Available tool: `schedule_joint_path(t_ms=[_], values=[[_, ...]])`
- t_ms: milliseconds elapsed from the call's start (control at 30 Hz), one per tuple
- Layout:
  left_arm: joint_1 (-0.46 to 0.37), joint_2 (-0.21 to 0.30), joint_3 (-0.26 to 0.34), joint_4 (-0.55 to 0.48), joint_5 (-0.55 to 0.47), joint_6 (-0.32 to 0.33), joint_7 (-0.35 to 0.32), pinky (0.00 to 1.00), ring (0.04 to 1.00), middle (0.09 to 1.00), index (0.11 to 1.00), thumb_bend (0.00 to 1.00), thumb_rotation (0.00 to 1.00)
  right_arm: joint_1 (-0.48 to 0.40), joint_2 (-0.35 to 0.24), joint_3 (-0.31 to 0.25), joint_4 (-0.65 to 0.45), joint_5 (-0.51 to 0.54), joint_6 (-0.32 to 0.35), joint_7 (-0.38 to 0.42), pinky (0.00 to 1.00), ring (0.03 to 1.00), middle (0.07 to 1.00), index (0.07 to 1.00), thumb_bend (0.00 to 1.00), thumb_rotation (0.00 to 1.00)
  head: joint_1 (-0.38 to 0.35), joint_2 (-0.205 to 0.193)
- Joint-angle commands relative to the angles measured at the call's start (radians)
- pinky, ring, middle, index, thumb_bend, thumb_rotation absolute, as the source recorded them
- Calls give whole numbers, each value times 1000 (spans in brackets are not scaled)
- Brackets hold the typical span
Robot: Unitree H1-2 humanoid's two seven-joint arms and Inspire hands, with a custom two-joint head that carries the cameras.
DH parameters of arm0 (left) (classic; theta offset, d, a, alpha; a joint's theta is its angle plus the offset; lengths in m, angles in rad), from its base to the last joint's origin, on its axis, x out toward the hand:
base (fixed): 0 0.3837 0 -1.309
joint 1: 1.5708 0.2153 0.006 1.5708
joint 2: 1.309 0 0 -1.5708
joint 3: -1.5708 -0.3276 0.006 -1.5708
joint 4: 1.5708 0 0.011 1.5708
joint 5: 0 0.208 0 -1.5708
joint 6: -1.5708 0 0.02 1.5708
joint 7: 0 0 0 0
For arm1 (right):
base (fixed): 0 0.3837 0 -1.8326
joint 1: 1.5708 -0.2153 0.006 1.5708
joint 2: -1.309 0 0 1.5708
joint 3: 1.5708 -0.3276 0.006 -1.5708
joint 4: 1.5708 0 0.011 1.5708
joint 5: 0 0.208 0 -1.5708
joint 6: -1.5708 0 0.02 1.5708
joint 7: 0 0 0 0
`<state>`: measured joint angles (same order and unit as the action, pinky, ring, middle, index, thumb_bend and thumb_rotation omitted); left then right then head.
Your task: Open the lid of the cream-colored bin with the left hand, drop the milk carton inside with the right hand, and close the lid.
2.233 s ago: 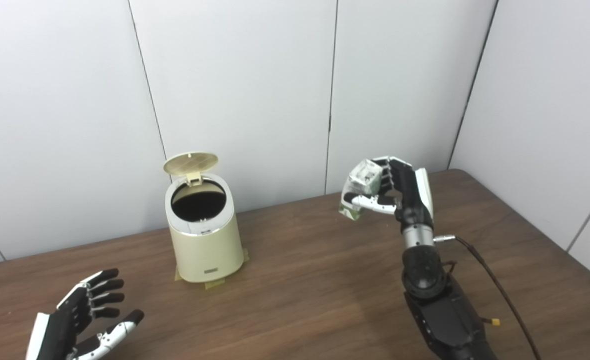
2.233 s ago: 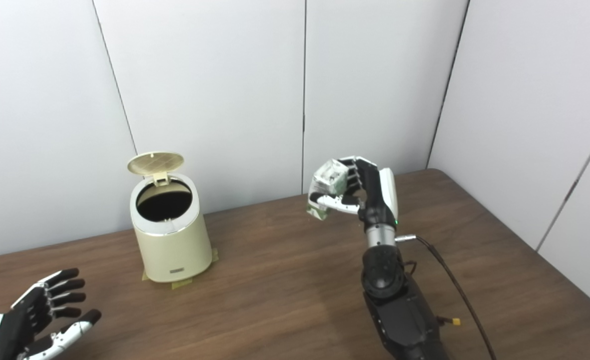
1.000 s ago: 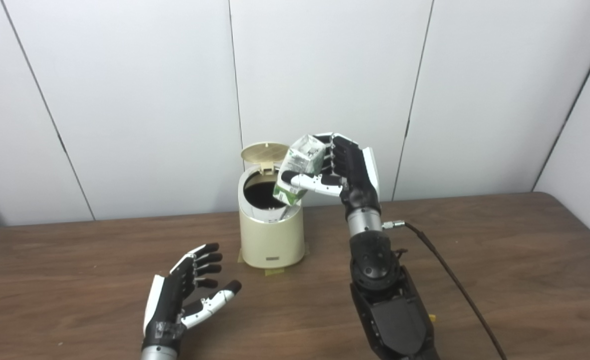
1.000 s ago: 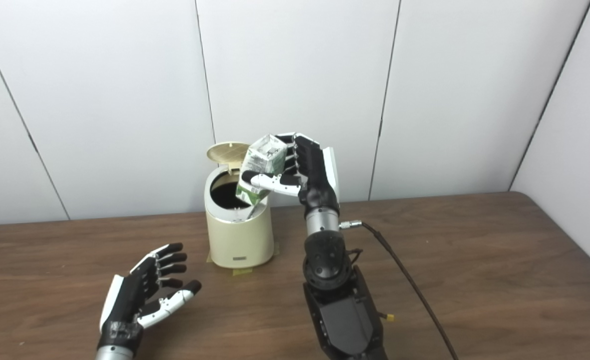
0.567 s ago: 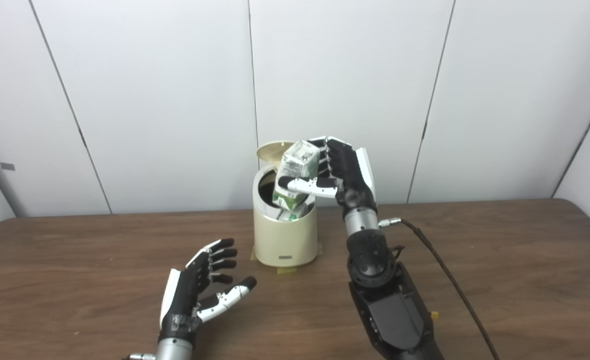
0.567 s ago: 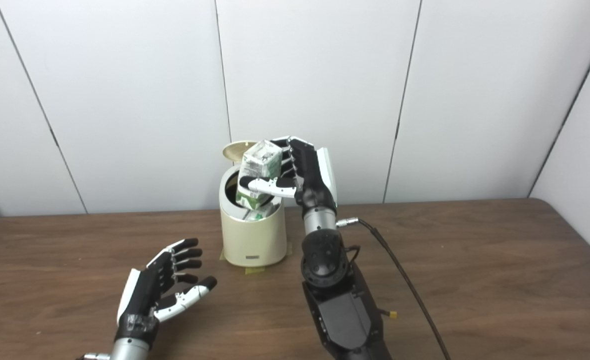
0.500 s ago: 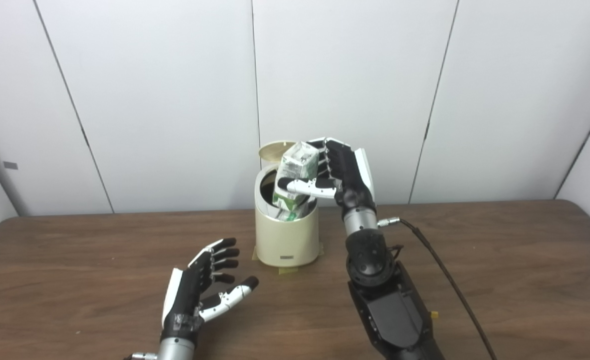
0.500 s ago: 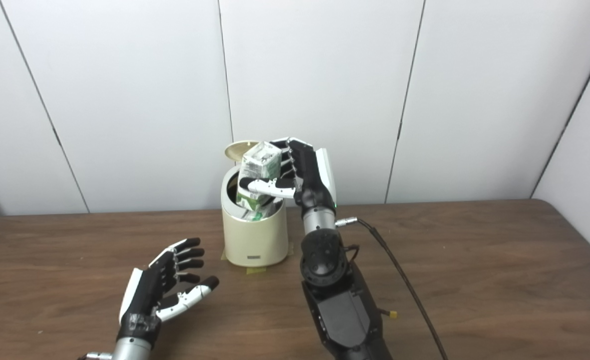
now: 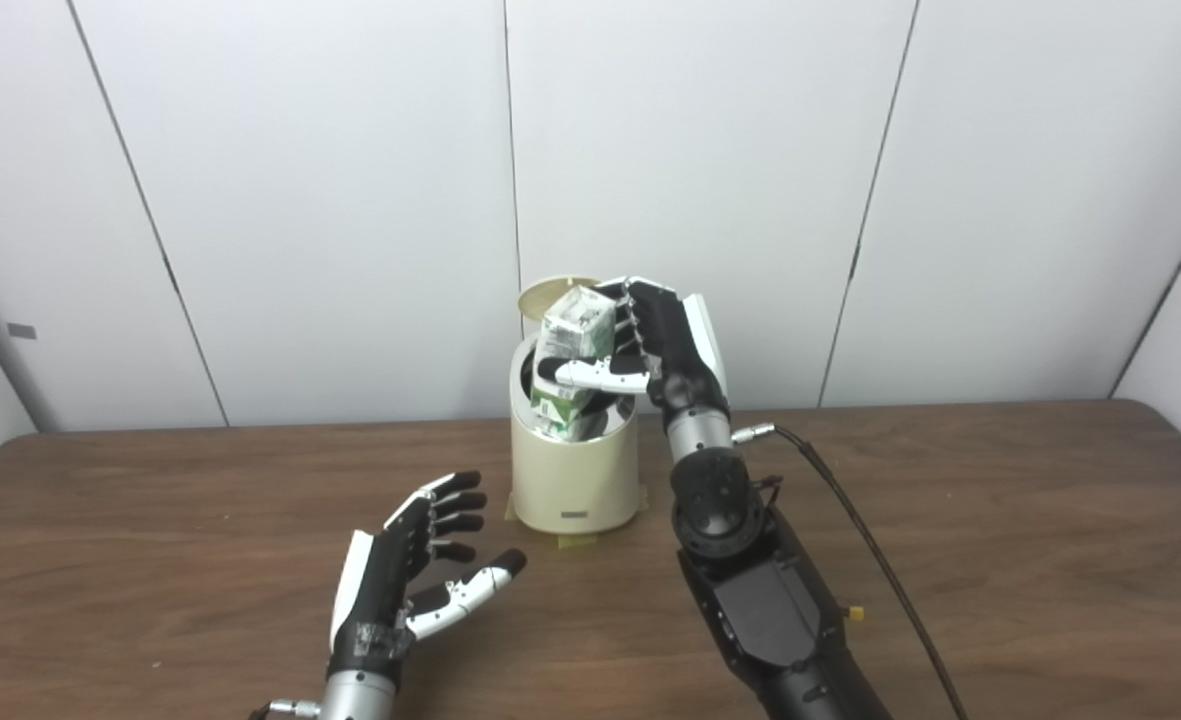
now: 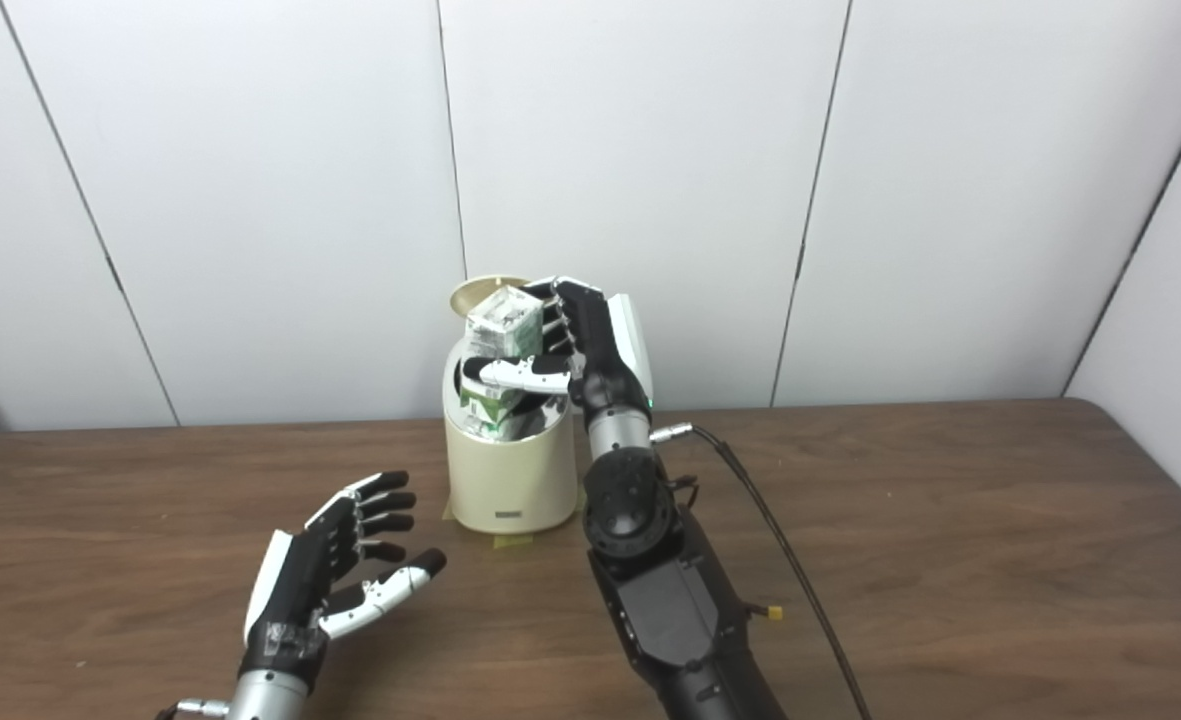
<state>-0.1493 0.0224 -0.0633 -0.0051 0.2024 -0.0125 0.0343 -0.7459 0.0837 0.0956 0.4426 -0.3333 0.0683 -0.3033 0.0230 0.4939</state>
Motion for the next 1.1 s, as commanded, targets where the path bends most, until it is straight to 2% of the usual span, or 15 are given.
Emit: schedule_joint_path(t_ms=[0,233,367,667,1067], values=[[-30,-7,-5,-44,13,-9,9,616,719,754,789,730,169,-79,-3,2,-17,-7,-74,-22,275,325,426,534,518,0,7,4],[-23,-3,-11,-49,17,-14,7,620,717,755,789,729,186,-94,-5,0,39,-14,-114,-53,279,331,428,532,518,0,11,7],[-18,-2,-12,-56,16,-14,6,625,716,753,788,728,186,-106,-12,11,88,-47,-153,-99,281,331,431,533,519,0,11,10],[-8,0,-14,-73,11,-5,-2,613,713,754,787,719,174,-128,-22,22,170,-93,-194,-192,277,318,427,536,518,0,10,16],[-3,3,-13,-77,3,0,-9,607,712,753,784,720,170,-138,-36,27,223,-130,-253,-271,286,323,427,536,518,0,1,19]])
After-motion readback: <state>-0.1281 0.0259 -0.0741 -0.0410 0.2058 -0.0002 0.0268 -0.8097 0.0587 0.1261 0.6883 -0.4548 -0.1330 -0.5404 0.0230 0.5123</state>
